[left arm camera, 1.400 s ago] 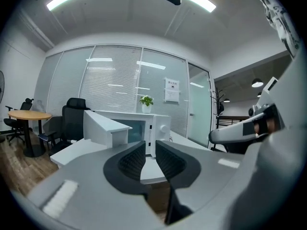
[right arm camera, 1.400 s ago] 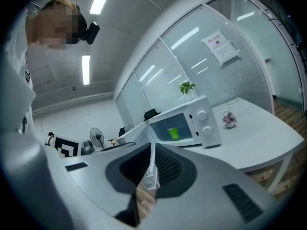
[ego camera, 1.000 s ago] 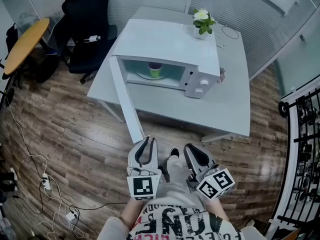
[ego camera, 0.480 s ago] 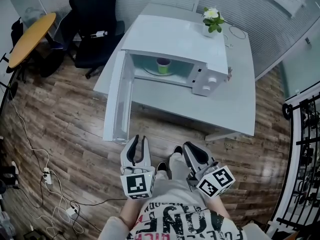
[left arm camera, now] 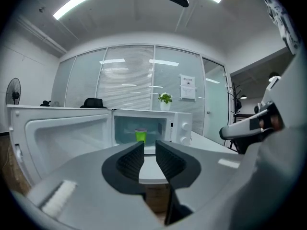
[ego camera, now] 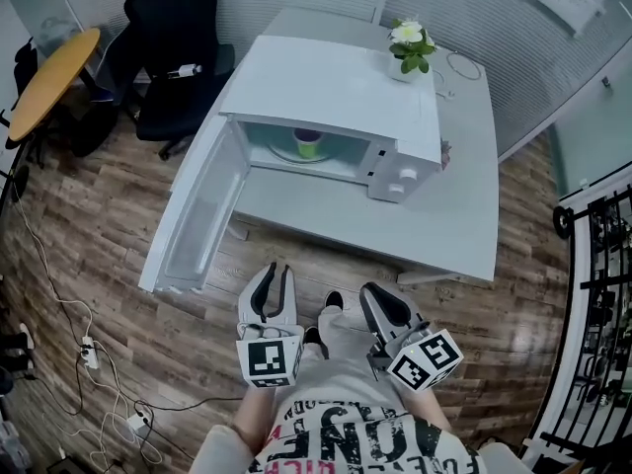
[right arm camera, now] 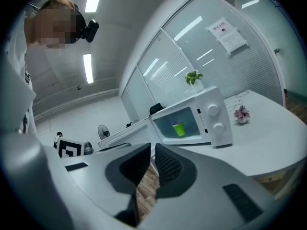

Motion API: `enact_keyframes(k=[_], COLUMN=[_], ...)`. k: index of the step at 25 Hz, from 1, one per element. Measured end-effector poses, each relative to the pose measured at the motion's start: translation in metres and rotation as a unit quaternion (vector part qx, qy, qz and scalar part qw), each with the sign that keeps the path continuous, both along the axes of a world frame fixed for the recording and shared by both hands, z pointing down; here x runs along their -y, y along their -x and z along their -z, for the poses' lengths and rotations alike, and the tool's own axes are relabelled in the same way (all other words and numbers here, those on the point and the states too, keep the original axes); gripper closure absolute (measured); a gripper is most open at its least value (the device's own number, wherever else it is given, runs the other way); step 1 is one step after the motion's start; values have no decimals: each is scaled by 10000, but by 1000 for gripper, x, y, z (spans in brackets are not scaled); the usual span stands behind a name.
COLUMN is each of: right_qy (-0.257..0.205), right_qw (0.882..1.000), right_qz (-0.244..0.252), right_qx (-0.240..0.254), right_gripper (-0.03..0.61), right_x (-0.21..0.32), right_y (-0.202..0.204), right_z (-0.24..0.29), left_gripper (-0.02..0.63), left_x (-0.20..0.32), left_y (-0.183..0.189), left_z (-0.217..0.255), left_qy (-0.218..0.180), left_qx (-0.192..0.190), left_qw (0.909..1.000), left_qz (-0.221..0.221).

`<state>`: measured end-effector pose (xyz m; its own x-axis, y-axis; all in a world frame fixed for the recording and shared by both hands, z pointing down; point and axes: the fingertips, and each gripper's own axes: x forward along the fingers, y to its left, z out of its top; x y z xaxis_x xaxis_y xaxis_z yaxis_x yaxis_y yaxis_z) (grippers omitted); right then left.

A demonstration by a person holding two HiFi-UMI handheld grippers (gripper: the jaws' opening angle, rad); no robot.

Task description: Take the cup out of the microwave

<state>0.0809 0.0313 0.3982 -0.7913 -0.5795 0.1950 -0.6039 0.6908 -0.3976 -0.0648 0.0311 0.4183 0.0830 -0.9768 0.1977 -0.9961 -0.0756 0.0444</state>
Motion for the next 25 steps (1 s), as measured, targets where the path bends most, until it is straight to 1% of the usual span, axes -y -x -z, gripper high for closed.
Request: enact_keyframes(k=[4,11,18,25], right_qy=[-8,17,43,68], right_qw=[10000,9999,9996,9992], right_qz=[58,137,272,341], right_qx=[20,58,107,171], right_gripper=[554,554,554,554], right_x=[30,73,99,116], right_y=[-4,-10,-15,-22], right_z=[2,-1,-1,-4], left_gripper=[551,551,551,551], left_x=[30,68,90,104], left_y=[-4,4,6,0], left_z=[0,-2,-6,-4], left_qy=[-146,-126,-50,-98], left_qx=[11,158,240,286], left_qw=[9998,9997,9992,9988], left_qz=[-105,133,302,373])
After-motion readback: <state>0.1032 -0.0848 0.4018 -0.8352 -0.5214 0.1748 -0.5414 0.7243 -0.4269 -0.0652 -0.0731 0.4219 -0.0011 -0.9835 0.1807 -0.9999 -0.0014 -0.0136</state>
